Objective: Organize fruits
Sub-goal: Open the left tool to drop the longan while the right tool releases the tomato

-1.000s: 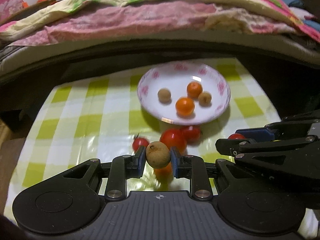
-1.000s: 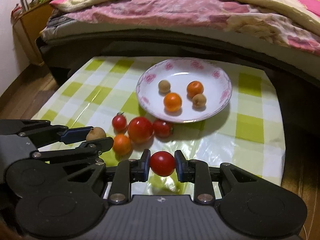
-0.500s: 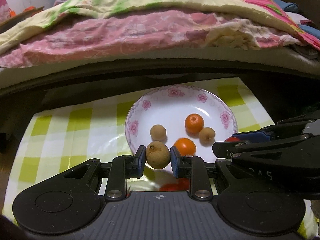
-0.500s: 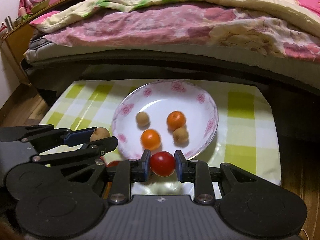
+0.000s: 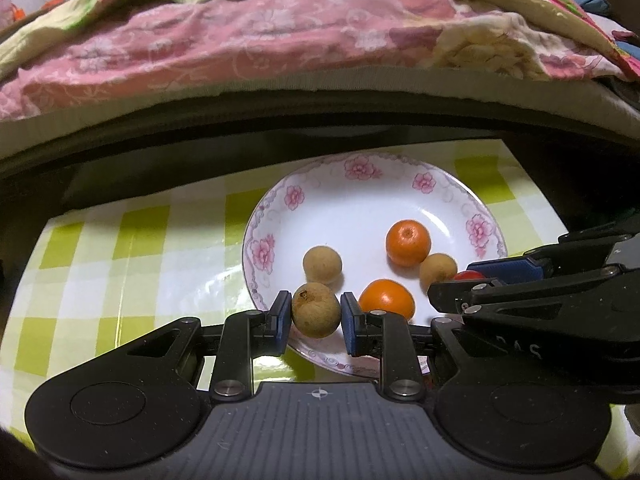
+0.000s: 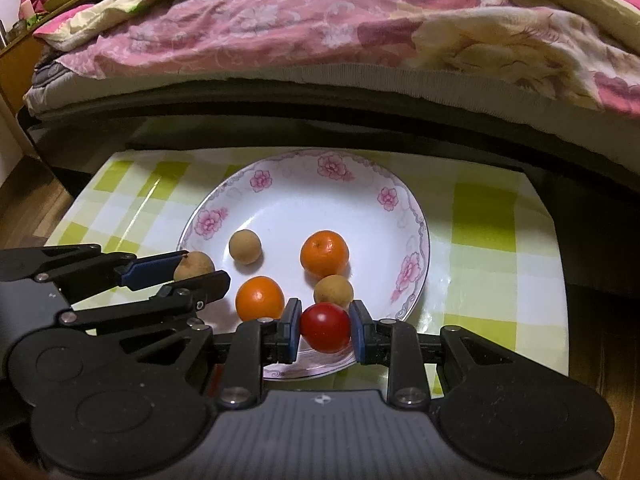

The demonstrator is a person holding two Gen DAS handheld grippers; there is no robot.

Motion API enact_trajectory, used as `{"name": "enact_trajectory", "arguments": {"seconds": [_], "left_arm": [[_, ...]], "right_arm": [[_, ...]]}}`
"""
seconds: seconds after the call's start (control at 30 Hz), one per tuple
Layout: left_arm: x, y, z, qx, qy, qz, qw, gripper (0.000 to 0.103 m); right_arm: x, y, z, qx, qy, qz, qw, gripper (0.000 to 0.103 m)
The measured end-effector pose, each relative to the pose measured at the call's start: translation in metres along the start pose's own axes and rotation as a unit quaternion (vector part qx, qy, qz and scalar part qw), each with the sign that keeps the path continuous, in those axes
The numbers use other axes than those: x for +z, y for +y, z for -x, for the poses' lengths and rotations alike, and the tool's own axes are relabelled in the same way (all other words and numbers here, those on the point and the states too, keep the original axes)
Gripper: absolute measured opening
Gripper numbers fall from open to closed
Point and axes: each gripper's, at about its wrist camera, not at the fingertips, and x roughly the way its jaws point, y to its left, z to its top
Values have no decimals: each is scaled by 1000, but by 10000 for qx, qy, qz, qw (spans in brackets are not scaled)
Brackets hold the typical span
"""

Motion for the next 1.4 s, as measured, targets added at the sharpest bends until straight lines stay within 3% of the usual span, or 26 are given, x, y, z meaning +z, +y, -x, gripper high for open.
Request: {"name": "enact_trajectory", "arguments": {"seconds": [0.83,1.0,1.13,1.4], "left_arm": [[6,2,-12,115,-27,-67,9999,35],[7,1,-8,181,-70,-103,9998,41],[8,2,-3,225,-146,-131,9996,53],[6,3,14,305,-303,-184,9989,60]], "right_arm": [[7,-1,-21,-145,-40,96,9998,31],[7,1,-21,-241,-81,134,9996,31],[8,0,-17,-305,-134,137,9994,31],[8,-1,-1,-311,-365,116,9988,34]]}}
